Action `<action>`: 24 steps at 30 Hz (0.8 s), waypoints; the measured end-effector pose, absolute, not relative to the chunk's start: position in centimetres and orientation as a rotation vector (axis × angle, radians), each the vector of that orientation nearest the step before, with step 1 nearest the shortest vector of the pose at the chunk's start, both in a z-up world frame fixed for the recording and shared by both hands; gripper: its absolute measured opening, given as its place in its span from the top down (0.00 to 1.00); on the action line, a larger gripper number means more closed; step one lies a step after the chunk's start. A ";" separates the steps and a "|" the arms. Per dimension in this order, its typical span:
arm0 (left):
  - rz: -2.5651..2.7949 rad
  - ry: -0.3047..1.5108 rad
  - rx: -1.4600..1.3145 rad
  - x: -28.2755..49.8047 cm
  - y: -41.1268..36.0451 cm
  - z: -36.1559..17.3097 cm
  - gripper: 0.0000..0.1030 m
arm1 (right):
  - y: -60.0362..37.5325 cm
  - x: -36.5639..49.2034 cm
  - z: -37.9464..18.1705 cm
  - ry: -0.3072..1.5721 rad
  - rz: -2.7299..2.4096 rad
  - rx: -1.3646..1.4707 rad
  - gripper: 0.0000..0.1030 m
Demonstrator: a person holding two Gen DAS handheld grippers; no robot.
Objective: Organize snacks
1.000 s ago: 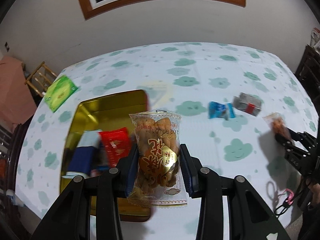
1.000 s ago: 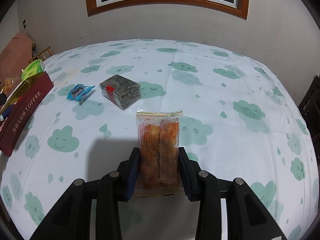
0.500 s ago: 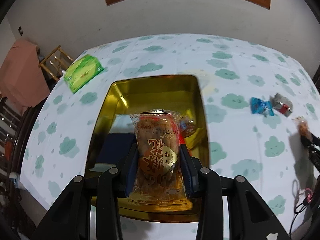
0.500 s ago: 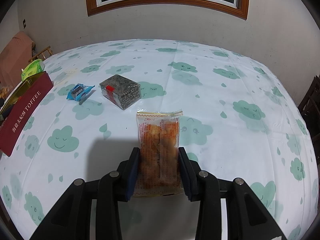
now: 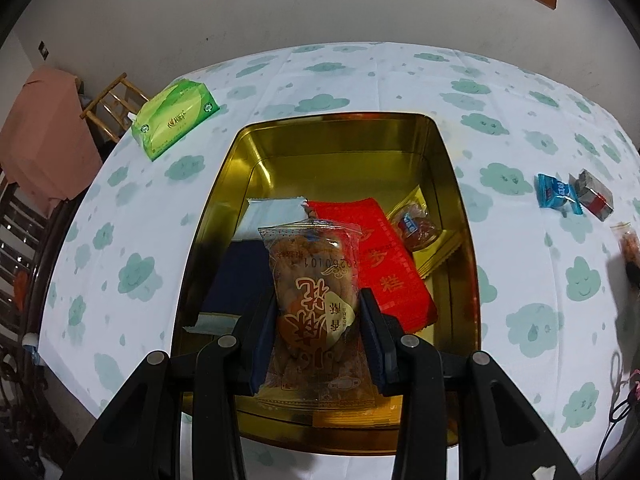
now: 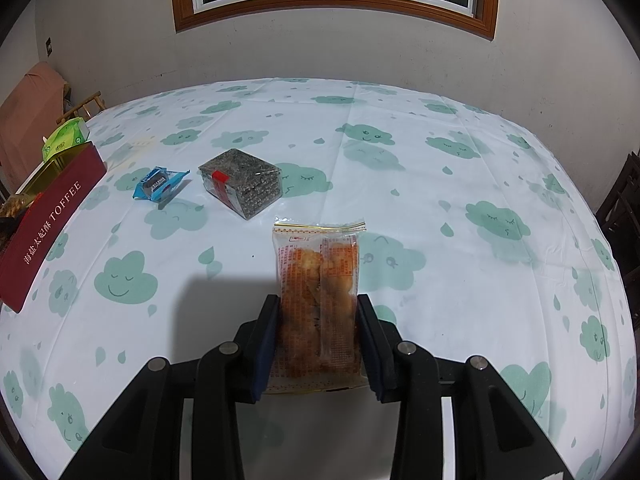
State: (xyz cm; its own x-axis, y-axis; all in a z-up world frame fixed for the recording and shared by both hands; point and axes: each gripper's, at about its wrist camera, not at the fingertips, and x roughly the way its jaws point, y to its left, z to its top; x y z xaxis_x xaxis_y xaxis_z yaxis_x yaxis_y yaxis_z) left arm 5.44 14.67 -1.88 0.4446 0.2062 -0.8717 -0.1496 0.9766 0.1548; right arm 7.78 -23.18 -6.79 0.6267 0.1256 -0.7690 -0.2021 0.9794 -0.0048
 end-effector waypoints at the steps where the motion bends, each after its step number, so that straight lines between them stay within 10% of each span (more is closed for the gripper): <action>1: 0.221 1.091 0.057 5.5 14.8 -2.0 0.65 | -23.2 7.8 -6.8 0.874 0.188 -0.094 0.63; 24: 0.248 1.114 0.070 5.8 15.6 -3.3 0.62 | -23.2 7.8 -6.8 0.874 0.188 -0.094 0.63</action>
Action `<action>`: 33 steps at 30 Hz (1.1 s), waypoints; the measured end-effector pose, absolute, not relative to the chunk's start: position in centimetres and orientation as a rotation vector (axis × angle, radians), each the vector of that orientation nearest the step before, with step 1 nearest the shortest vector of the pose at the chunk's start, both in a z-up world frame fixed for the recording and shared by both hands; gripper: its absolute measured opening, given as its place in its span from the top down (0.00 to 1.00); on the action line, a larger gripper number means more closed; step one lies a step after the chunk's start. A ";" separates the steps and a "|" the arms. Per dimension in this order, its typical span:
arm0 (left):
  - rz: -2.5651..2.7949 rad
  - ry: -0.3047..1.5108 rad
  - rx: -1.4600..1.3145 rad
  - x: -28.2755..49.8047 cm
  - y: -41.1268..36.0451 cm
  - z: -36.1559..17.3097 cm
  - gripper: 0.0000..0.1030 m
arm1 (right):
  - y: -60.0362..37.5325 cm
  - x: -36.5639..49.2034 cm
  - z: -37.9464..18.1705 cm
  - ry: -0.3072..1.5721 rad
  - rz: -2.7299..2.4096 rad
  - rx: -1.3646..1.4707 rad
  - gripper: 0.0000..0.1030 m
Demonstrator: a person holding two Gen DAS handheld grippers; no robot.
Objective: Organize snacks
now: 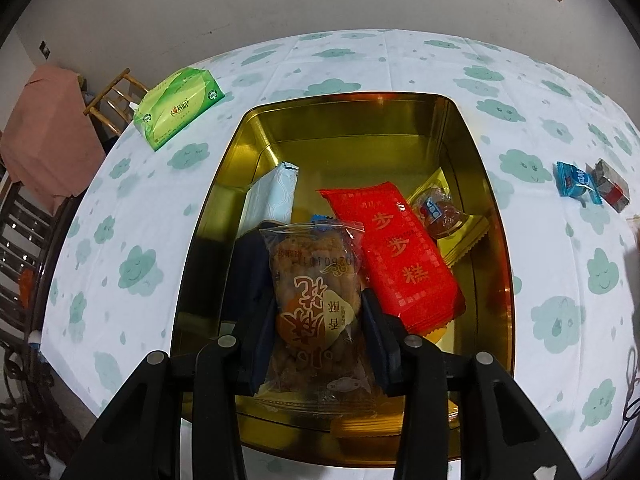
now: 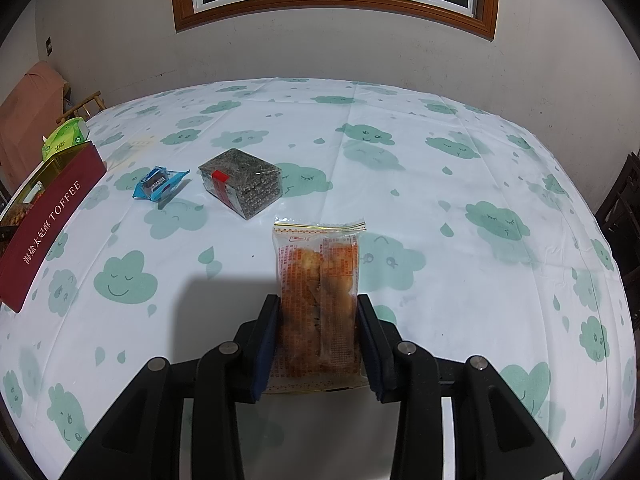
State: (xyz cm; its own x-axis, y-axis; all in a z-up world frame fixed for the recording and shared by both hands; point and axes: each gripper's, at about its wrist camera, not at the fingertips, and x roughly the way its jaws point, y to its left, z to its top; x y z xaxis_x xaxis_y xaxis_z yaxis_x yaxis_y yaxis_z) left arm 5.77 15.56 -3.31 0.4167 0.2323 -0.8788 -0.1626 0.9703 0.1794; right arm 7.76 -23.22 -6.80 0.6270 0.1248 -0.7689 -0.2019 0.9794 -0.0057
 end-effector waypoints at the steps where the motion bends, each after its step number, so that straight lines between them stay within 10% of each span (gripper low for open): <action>1: 0.245 1.115 0.067 5.8 15.6 -3.3 0.62 | -23.2 7.8 -6.8 0.874 0.188 -0.094 0.63; 33: 0.239 1.069 0.063 4.2 14.5 -1.2 0.44 | -23.2 7.8 -6.8 0.874 0.187 -0.095 0.63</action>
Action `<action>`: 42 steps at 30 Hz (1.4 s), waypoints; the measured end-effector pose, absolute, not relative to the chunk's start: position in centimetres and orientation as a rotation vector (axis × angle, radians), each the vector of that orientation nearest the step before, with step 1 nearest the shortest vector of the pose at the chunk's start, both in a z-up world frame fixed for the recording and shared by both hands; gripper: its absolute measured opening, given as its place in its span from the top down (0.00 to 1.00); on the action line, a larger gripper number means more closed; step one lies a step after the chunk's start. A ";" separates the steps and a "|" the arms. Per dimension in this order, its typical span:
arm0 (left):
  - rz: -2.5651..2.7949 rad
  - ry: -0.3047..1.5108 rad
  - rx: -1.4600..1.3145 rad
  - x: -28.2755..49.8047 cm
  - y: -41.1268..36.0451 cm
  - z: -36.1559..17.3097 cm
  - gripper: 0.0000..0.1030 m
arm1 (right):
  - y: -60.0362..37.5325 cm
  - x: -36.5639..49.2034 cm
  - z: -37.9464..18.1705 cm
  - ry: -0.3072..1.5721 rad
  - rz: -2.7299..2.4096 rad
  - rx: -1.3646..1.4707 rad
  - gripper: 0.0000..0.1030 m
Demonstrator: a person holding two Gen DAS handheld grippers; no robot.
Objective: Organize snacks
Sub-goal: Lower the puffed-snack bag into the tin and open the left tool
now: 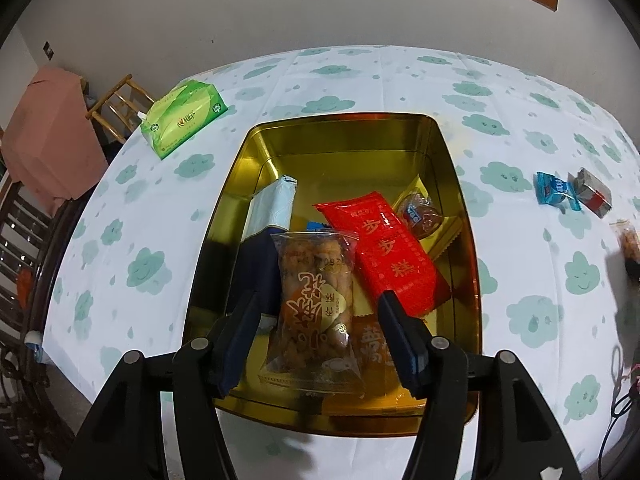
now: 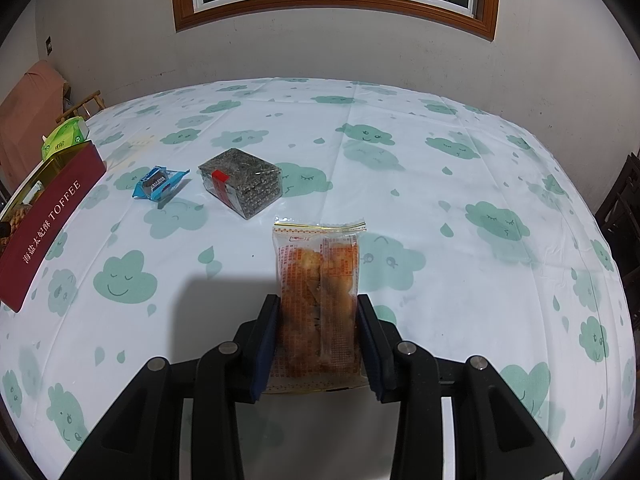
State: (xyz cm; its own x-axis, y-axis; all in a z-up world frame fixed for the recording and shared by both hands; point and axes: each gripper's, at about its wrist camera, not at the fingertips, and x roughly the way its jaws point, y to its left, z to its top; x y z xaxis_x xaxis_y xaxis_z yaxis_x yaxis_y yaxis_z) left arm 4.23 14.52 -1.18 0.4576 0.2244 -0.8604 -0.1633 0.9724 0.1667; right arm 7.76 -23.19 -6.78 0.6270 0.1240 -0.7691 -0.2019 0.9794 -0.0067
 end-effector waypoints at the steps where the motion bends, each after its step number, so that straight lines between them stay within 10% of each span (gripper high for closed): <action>1: 0.241 1.067 0.064 4.1 14.5 -1.1 0.44 | -23.2 7.8 -6.8 0.873 0.187 -0.096 0.63; 42: 0.267 1.040 0.018 1.5 15.0 -0.5 0.22 | -23.1 7.9 -6.6 0.886 0.113 -0.078 0.64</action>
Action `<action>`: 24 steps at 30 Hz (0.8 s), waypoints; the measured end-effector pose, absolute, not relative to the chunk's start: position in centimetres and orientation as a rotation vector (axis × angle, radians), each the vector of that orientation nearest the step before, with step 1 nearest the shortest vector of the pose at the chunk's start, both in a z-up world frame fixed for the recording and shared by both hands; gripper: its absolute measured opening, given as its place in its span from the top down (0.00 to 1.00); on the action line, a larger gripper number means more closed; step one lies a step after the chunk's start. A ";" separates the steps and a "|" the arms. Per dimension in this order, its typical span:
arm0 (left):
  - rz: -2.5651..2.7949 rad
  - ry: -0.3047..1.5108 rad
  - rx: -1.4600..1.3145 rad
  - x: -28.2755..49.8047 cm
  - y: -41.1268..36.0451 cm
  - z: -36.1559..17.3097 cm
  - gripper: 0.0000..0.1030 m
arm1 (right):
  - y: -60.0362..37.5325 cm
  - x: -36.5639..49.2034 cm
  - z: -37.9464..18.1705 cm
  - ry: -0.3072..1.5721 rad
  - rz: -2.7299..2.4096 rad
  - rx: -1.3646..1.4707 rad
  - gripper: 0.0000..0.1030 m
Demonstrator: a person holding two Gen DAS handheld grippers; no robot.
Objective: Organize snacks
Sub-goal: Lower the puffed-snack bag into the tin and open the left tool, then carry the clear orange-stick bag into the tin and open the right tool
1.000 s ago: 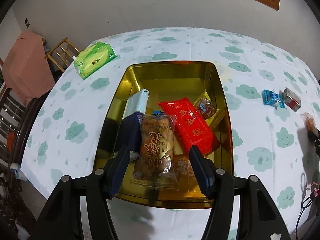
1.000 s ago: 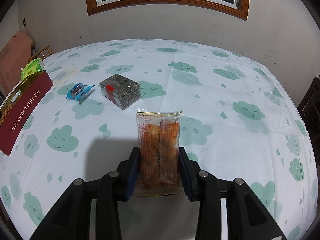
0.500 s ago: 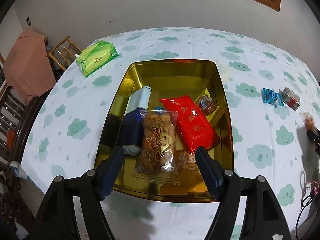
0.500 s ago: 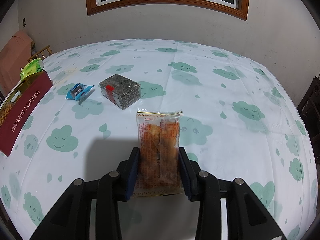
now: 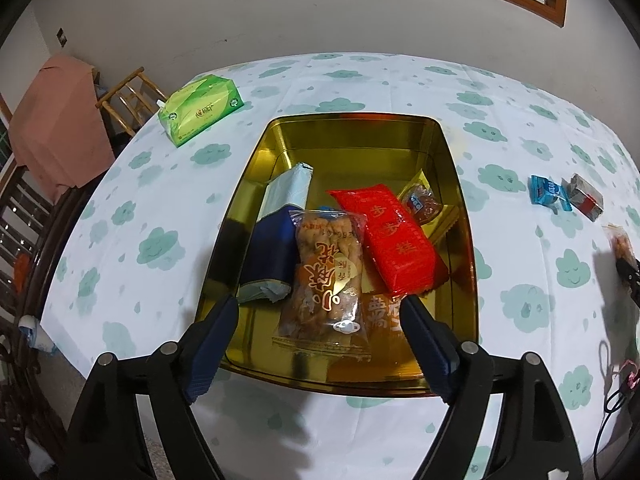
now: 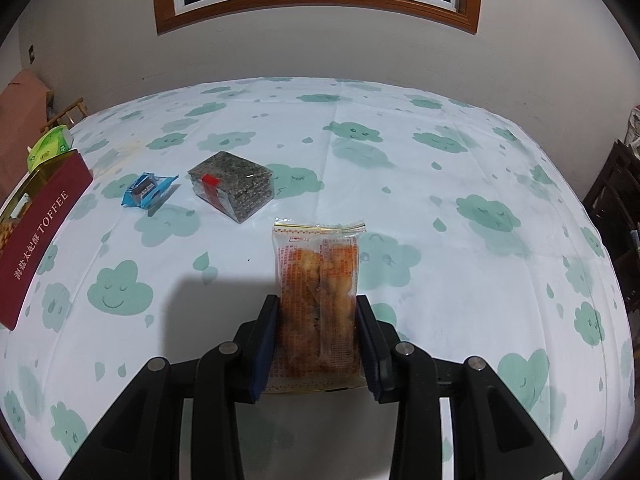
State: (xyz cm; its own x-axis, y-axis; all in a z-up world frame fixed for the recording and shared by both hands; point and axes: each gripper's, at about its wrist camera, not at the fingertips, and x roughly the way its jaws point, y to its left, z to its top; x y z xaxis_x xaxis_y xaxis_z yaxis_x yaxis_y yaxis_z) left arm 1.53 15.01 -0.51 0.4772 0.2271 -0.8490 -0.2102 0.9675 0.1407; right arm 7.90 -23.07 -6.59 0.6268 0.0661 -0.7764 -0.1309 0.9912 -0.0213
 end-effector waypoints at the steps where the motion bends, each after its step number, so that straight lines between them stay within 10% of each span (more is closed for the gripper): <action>1: 0.272 1.036 0.021 1.4 15.1 -0.5 0.21 | -23.0 7.9 -6.6 0.888 0.109 -0.077 0.64; 24: 0.262 0.977 -0.028 0.2 17.0 0.3 0.14 | -17.6 5.0 -4.6 0.889 0.195 -0.032 0.64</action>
